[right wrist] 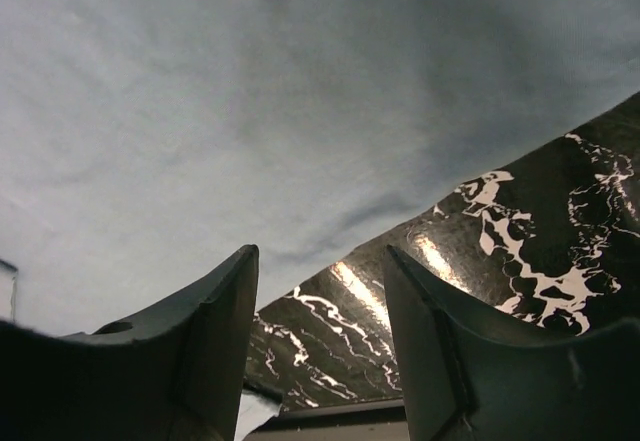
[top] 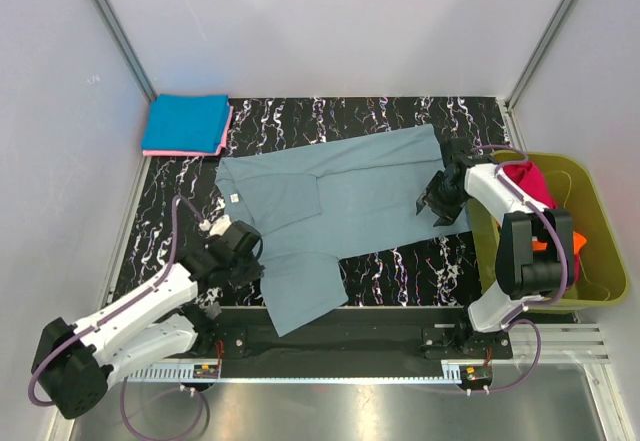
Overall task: Fold and stack the t-shirts
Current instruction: Fold the tshirt
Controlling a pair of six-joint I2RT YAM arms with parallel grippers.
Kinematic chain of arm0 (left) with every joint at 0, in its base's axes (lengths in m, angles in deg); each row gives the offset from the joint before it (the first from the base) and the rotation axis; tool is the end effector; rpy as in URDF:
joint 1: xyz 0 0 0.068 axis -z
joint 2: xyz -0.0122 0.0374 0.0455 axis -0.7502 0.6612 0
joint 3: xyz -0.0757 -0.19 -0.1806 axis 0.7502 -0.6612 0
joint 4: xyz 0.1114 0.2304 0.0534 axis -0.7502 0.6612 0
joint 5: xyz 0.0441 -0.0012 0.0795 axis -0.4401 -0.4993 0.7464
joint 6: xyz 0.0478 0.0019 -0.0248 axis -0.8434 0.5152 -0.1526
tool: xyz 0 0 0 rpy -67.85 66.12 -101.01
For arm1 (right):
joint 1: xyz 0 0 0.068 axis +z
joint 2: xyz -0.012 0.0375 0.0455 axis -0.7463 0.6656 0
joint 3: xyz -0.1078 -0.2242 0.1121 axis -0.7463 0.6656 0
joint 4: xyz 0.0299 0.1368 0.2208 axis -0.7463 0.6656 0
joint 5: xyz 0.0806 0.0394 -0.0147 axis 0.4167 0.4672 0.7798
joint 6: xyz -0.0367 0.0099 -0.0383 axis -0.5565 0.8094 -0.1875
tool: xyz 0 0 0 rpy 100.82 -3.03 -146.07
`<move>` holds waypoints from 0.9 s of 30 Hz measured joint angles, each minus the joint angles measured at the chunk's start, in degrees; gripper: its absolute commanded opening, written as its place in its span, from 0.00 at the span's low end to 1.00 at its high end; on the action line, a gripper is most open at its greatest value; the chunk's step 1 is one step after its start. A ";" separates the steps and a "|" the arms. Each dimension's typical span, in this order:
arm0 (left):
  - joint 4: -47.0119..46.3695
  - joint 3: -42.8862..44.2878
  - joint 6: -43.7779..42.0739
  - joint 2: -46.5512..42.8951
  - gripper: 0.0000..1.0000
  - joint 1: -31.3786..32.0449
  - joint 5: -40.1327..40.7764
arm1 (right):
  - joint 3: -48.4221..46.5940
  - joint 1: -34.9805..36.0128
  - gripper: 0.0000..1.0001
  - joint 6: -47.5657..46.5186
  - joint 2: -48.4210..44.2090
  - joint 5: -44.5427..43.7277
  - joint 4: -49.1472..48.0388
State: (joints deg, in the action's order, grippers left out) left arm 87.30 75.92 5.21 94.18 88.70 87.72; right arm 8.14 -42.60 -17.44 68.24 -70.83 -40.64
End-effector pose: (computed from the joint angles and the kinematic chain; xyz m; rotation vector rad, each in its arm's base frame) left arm 0.1212 -0.0933 0.1945 -0.7201 2.6028 -0.3580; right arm 0.3065 0.0315 0.2049 0.8052 2.7817 0.1880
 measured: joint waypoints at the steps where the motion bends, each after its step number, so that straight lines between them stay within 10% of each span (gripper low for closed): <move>1: 0.83 0.20 -0.44 -0.61 0.00 -0.50 0.44 | 0.57 0.00 0.59 0.33 -0.22 -0.74 -0.59; 27: 9.46 1.86 -10.23 -5.49 0.00 -14.03 3.04 | 13.79 1.09 0.54 0.46 -10.12 -7.28 1.05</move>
State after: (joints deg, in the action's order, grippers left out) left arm 96.77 77.78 -5.02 88.69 74.67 90.76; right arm 21.93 -41.51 -16.98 58.12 -78.11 -39.59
